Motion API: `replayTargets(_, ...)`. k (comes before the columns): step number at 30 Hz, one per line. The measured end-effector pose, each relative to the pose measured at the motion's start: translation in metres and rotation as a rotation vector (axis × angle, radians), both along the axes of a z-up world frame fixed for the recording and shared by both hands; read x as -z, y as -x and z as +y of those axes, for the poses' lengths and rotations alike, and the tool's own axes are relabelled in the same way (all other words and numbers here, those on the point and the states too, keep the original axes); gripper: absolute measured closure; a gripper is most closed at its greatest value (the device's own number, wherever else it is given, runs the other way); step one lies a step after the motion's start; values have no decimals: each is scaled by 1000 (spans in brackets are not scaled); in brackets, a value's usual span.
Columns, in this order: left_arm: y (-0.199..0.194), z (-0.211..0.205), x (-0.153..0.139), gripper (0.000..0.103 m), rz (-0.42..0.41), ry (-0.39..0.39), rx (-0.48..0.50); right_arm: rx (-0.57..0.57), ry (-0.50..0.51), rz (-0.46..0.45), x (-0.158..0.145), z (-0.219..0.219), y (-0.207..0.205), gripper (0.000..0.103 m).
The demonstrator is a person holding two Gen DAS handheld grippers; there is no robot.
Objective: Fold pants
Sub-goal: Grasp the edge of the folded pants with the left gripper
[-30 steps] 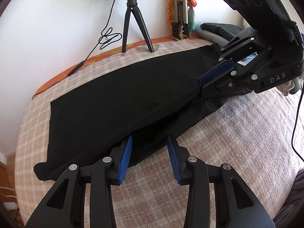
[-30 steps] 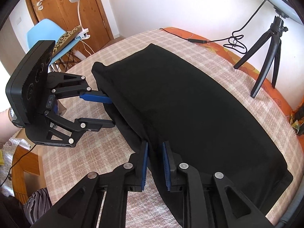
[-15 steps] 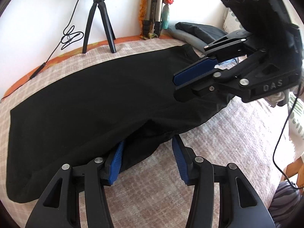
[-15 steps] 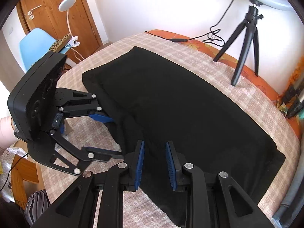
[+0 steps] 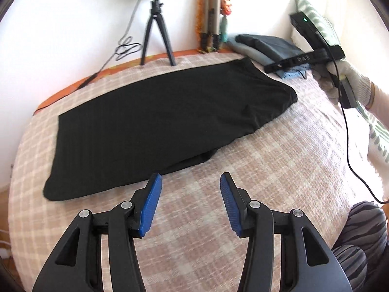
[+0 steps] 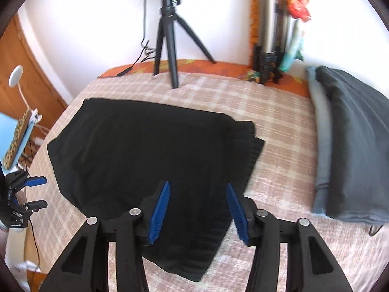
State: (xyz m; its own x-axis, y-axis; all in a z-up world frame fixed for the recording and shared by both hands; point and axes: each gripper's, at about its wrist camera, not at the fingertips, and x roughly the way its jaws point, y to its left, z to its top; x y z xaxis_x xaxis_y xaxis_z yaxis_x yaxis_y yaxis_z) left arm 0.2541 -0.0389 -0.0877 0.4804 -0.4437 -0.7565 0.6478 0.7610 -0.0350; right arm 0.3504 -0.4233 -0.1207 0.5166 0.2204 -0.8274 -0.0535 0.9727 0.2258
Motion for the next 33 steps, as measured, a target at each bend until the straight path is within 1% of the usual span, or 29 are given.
replayTargets(2, -9, 28, -6, 52, 4, 45, -120, 42, -22, 12, -2, -15, 4, 47)
replayTargets(4, -21, 57, -7, 52, 29, 99, -242, 51, -18, 6, -5, -19, 8, 47)
replayTargets(5, -26, 70, -7, 49, 44, 124, -297, 46, -18, 0, -7, -18, 10, 47)
replayTargets(7, -37, 93, -3, 41, 93, 163, -403, 34, -20, -13, -10, -13, 12, 47)
replayTargets(9, -47, 111, 4, 41, 144, 199, -507, 12, -23, -22, -12, -1, 13, 47)
replayTargets(11, -55, 128, 11, 40, 201, 258, -592, -13, -12, -29, -13, 14, 12, 47)
replayTargets(14, -67, 142, 24, 39, 288, 380, -642, -53, -13, -38, -15, 36, 11, 47)
replayTargets(16, -77, 142, 34, 39, 332, 418, -661, -85, -19, -44, -18, 53, 9, 47)
replayTargets(18, -87, 139, 43, 39, 357, 432, -697, -120, -15, -53, -22, 71, 6, 47)
replayTargets(20, -93, 139, 48, 39, 361, 456, -729, -153, -17, -64, -27, 88, 2, 47)
replayTargets(24, -98, 141, 51, 39, 321, 511, -761, -215, 7, -68, -37, 125, -13, 47)
replayTargets(25, -100, 141, 52, 41, 313, 524, -766, -227, 13, -69, -40, 135, -18, 47)
replayTargets(27, -102, 142, 53, 42, 300, 544, -771, -252, 16, -70, -46, 155, -28, 47)
replayTargets(28, -104, 143, 53, 49, 289, 552, -774, -262, 18, -71, -48, 165, -34, 47)
replayTargets(29, -105, 144, 55, 64, 285, 556, -777, -274, 17, -70, -50, 176, -40, 47)
replayTargets(30, -107, 144, 57, 71, 281, 560, -782, -282, 15, -67, -52, 187, -47, 46)
replayTargets(31, -108, 145, 59, 83, 276, 566, -789, -288, 14, -60, -52, 199, -54, 44)
replayTargets(32, -109, 145, 61, 91, 273, 577, -789, -296, 13, -51, -52, 211, -62, 43)
replayTargets(33, -109, 145, 61, 92, 268, 591, -784, -305, 13, -41, -52, 223, -70, 43)
